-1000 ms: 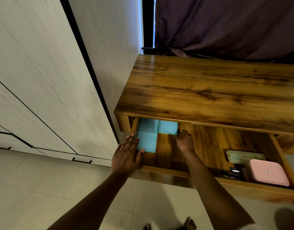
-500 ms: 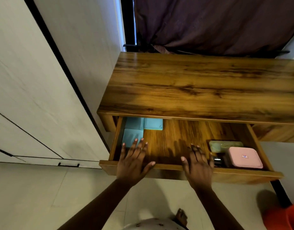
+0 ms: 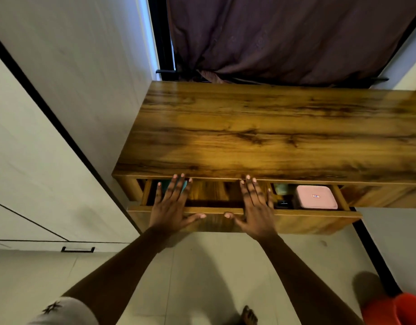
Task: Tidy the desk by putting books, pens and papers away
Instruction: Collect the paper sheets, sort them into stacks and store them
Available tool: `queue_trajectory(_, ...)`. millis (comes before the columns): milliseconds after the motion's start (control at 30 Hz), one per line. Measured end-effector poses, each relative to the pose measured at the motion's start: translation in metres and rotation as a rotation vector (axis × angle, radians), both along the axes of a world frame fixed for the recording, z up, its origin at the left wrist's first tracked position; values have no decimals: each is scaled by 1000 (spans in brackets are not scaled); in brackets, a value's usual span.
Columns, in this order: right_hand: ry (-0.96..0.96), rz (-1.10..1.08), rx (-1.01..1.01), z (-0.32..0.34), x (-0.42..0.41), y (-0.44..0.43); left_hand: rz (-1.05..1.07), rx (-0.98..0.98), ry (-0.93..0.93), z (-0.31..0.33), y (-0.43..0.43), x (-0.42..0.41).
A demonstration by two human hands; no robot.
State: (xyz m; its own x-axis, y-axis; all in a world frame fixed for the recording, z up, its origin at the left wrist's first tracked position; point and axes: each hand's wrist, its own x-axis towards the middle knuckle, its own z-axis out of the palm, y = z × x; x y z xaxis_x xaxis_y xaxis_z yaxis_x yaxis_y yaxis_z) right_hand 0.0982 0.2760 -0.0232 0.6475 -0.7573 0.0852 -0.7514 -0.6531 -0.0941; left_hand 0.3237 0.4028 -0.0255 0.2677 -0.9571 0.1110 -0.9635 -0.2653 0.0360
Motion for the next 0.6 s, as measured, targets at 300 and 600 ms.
queue_trajectory(300, 270, 241, -47, 20, 13, -75, -84, 135, -64, 21, -60, 33)
queue_trajectory(600, 311, 296, 68, 34, 15, -131, -201, 295, -22, 33, -115, 41)
